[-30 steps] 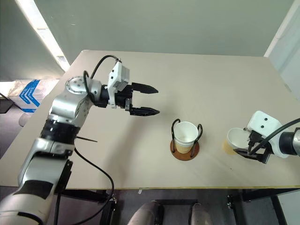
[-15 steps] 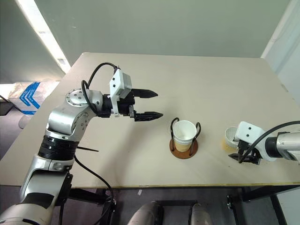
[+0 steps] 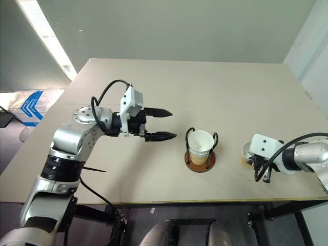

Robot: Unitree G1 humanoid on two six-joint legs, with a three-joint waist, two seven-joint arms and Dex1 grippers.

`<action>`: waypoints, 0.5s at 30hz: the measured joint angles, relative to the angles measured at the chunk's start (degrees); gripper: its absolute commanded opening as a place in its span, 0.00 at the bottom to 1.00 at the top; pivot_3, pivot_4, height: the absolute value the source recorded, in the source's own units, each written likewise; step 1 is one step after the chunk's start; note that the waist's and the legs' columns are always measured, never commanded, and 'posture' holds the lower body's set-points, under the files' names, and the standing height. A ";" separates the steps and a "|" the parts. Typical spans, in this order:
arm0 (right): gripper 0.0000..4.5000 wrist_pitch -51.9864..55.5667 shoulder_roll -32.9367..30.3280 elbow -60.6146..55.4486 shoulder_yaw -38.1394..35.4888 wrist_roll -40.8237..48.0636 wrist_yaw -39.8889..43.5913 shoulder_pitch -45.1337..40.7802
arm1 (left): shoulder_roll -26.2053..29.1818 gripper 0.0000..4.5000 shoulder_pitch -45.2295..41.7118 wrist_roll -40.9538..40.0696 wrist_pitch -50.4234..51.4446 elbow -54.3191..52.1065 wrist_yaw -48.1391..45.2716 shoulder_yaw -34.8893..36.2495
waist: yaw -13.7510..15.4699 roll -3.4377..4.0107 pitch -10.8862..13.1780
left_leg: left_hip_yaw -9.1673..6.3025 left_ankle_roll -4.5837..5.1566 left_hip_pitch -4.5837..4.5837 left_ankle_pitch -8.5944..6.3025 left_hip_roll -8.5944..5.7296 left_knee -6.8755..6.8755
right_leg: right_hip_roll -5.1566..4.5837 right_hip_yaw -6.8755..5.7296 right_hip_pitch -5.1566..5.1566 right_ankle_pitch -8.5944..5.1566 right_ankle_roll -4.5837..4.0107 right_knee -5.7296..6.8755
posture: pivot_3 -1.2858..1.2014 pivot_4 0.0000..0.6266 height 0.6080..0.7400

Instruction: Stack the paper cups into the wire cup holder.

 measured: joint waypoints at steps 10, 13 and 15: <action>0.01 6.14 1.29 -7.38 3.41 11.36 11.88 -38.39 | 3.93 1.00 2.44 -0.99 0.14 0.32 -6.08 0.23 | -0.63 -0.02 0.00 | -0.23 -0.36 -0.04 -0.02 0.03 -0.29 | 0.11 -0.05 -0.27 -0.37 -0.46 0.04 | 0.52 0.24 1.00; 0.01 6.82 6.23 -7.36 10.61 9.89 13.72 -44.26 | 3.43 1.00 2.55 -0.41 -0.04 0.32 -6.00 -0.03 | -0.63 -0.04 0.00 | -0.35 -0.38 -0.07 -0.01 0.08 -0.31 | 0.12 -0.22 -0.29 -0.38 -0.53 0.05 | 0.52 0.24 1.00; 0.01 6.91 9.30 -6.35 14.83 8.00 14.53 -46.15 | 3.29 1.00 2.54 -0.16 -0.26 0.29 -6.03 -0.09 | -0.59 -0.04 0.00 | -0.37 -0.40 -0.10 0.01 0.08 -0.35 | 0.09 -0.24 -0.34 -0.38 -0.54 0.08 | 0.52 0.24 1.00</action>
